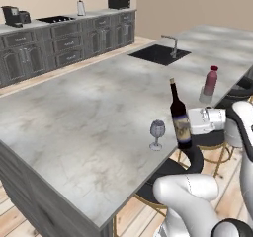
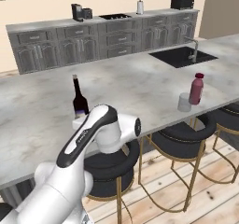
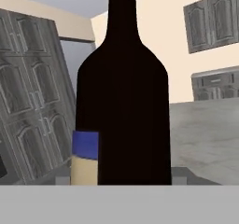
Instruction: There is a wine glass and glass cup on the dining counter. Place the wine bottle next to the wine glass and the juice bottle next to the glass cup.
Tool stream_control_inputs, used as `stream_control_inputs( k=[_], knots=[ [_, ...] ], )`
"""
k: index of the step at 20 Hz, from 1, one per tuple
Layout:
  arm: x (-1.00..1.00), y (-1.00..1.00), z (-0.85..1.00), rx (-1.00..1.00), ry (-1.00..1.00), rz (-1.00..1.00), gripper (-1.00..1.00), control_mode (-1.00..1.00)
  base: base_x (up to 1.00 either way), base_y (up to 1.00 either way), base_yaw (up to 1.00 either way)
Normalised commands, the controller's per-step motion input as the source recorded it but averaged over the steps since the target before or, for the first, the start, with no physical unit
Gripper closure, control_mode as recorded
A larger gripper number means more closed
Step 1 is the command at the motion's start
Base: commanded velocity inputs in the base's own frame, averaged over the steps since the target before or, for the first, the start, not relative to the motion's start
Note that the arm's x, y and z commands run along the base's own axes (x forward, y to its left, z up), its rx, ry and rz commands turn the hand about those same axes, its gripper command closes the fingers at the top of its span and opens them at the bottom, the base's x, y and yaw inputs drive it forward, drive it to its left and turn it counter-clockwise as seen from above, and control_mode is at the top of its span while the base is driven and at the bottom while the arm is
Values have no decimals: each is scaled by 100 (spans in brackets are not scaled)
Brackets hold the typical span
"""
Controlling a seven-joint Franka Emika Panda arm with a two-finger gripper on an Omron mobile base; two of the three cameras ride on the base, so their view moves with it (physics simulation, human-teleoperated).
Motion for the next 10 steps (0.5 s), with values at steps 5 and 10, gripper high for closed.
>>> stream_control_inputs(
  k=[5, 10],
  knots=[
    [13, -44, -3, 0, 0, 9, 100, -100, 0, 0, 0],
    [22, -39, 0, 0, -9, 14, 100, -100, 0, 0, 0]
  ],
)
